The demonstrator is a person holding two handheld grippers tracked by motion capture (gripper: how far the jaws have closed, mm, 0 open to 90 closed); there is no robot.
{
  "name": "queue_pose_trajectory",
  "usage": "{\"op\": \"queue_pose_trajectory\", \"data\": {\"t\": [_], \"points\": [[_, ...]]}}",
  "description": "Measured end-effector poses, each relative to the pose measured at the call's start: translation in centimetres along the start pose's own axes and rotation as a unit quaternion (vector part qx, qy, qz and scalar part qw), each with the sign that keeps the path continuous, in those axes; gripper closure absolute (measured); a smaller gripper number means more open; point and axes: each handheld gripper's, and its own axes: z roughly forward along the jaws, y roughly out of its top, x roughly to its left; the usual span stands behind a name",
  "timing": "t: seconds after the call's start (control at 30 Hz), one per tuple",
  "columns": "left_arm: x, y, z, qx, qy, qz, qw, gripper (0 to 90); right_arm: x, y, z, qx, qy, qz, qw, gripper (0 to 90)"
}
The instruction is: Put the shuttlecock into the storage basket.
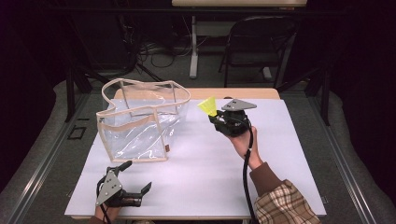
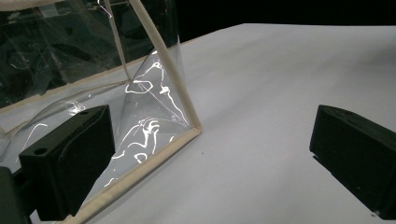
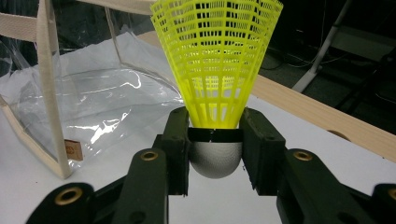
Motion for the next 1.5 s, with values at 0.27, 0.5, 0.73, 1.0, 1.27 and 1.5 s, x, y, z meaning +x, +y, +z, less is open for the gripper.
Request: {"op": "queue_pose_trajectory", "data": {"t": [0.27, 0.5, 0.73, 1.0, 1.27, 1.5], "points": [[0.0, 0.0, 0.0, 0.000, 0.000, 0.000, 1.0000, 0.1, -0.1, 0.6, -0.1, -0.005, -0.005, 0.000, 1.0000, 65.1], [0.0, 0.0, 0.0, -0.001, 0.002, 0.000, 1.0000, 0.1, -0.3, 1.1, -0.3, -0.011, -0.010, -0.003, 0.9999, 65.1], [0.0, 0.0, 0.0, -0.001, 0.001, 0.000, 1.0000, 0.1, -0.3, 1.6, -0.4, -0.017, -0.012, -0.004, 0.9998, 65.1], [0.0, 0.0, 0.0, -0.001, 0.002, 0.000, 1.0000, 0.1, -0.2, 2.2, -0.3, -0.021, -0.012, -0.007, 0.9997, 65.1], [0.0, 0.0, 0.0, -0.001, 0.002, 0.000, 1.0000, 0.1, 0.0, 2.8, -0.3, -0.025, -0.015, -0.013, 0.9995, 65.1], [0.0, 0.0, 0.0, 0.000, 0.003, -0.002, 1.0000, 0.1, 0.0, 3.2, -0.2, -0.028, -0.014, -0.016, 0.9994, 65.1]]}}
